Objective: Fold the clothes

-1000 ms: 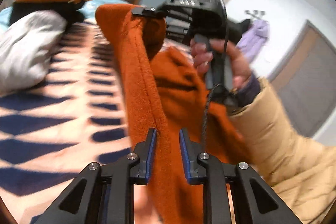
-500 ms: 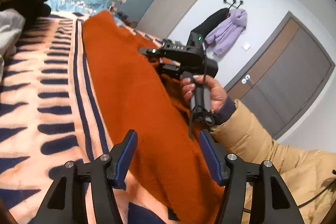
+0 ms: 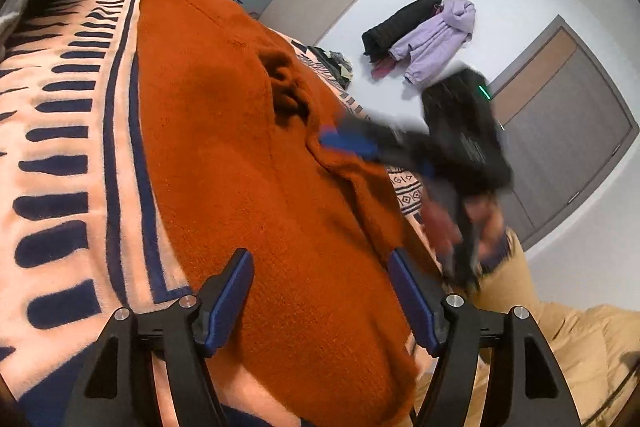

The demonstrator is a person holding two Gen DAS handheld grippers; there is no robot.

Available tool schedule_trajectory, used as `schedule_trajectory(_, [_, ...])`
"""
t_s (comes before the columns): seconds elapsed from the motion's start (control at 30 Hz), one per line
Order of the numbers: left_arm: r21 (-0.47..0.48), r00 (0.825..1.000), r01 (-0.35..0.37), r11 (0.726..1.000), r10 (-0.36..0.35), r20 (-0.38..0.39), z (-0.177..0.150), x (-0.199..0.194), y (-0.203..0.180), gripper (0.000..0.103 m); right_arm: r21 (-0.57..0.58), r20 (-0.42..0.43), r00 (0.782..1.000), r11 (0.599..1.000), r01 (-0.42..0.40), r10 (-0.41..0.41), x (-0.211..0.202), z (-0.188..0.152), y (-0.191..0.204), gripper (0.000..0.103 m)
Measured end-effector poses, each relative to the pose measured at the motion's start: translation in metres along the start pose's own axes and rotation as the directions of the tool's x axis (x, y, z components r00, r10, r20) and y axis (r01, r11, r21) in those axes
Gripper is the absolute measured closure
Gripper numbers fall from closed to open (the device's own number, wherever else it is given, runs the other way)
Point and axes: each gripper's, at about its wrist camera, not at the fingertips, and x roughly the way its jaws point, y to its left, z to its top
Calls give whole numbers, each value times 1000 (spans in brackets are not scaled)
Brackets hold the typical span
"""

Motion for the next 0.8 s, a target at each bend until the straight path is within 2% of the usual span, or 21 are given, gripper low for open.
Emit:
schedule_trajectory(0.17, [5, 1000, 15, 1000, -15, 0, -5, 2, -7, 29, -53, -101, 994, 997, -53, 48, -3, -61, 26, 38])
schedule_trajectory(0.27, [3, 1000, 7, 1000, -7, 7, -10, 2, -12, 29, -70, -123, 992, 997, -44, 35, -2, -86, 39, 38])
schedule_trajectory(0.33, [-1, 1000, 7, 1000, -7, 25, -11, -7, -11, 26, -89, -123, 992, 995, -37, 26, -3, -99, 49, 38])
schedule_trajectory(0.4, [-6, 999, 3, 1000, -3, 42, -15, -14, -11, 21, -96, -128, 990, 993, -70, 57, 2, -107, 55, 38])
schedule_trajectory(0.47, [-7, 999, -4, 1000, 4, 52, -19, -21, -11, 21, -111, -119, 993, 993, -42, 29, 11, -107, 61, 38])
schedule_trajectory(0.53, [-11, 998, -15, 1000, 15, 54, -23, -23, -9, 21, -138, -111, 993, 990, -43, 27, 16, -108, 66, 63])
schedule_trajectory(0.57, [-18, 998, -25, 1000, 25, 51, -25, -24, -8, 21, -152, -121, 992, 987, -45, 26, 20, -108, 68, 96])
schedule_trajectory(0.63, [-26, 998, -31, 999, 32, 51, -28, -25, -7, 21, -179, -105, 994, 984, 0, -19, 19, -107, 69, 96])
schedule_trajectory(0.8, [-23, 998, -32, 999, 33, 55, -37, -35, -2, 20, -163, 29, 998, 984, 66, -62, -22, -99, 60, 96])
